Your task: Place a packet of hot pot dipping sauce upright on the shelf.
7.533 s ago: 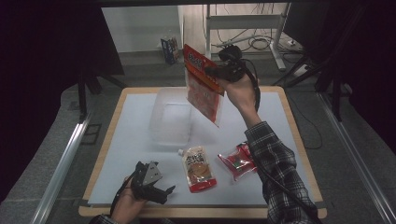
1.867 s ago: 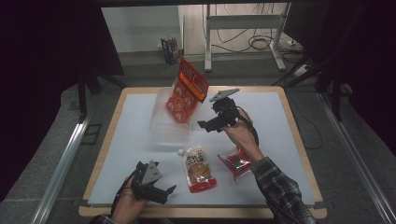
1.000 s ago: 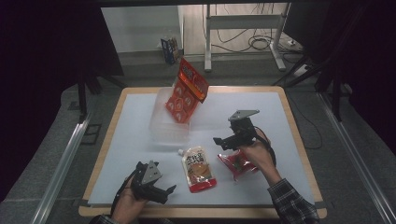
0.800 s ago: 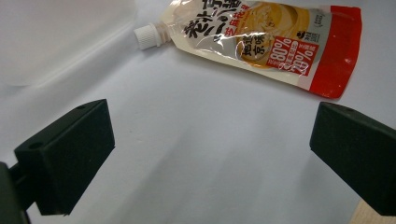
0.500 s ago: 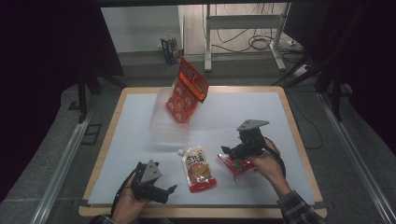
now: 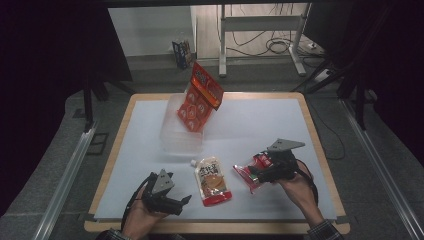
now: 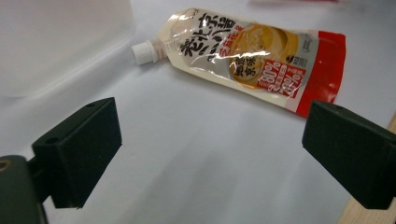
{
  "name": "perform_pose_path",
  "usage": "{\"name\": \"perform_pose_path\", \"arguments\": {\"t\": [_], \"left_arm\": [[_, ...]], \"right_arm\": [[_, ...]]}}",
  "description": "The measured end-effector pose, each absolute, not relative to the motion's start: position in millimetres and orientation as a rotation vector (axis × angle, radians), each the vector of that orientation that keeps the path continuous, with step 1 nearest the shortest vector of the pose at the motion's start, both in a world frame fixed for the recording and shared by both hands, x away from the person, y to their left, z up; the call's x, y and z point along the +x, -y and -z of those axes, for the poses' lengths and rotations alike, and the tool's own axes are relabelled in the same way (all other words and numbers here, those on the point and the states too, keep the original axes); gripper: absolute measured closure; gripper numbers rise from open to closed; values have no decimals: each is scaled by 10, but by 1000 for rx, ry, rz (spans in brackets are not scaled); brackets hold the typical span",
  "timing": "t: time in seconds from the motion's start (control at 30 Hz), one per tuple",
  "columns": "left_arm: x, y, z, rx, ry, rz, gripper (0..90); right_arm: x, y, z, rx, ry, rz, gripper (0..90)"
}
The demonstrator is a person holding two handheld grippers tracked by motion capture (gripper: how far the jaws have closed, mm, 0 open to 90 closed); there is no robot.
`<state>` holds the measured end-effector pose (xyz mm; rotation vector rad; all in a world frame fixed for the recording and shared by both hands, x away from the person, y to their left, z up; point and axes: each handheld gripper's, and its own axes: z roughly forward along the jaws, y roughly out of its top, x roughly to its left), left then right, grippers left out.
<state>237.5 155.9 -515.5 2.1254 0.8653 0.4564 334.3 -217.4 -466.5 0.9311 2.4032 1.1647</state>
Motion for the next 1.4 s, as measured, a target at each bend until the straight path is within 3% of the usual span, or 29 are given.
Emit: {"name": "perform_pose_path", "arguments": {"t": [0.33, 0.73, 0.97, 1.17, 1.4], "left_arm": [[2443, -1412, 5091, 2112, -791, -405, 173], [2654, -1069, 4987, 2105, -653, -308, 417], [2870, -822, 4918, 2091, -618, -237, 637], [3020, -588, 4903, 2098, -602, -206, 878], [3158, -258, 4913, 2135, -554, -195, 896]], "right_arm": [[3162, 2320, 4745, 950, -2388, -1124, 5], [3019, 2486, 4786, 989, -2371, -1118, 7], [2961, 2596, 4813, 1011, -2359, -1109, 10], [2944, 2674, 4831, 1040, -2356, -1122, 13], [2927, 2732, 4846, 1044, -2348, -1102, 13]]}}
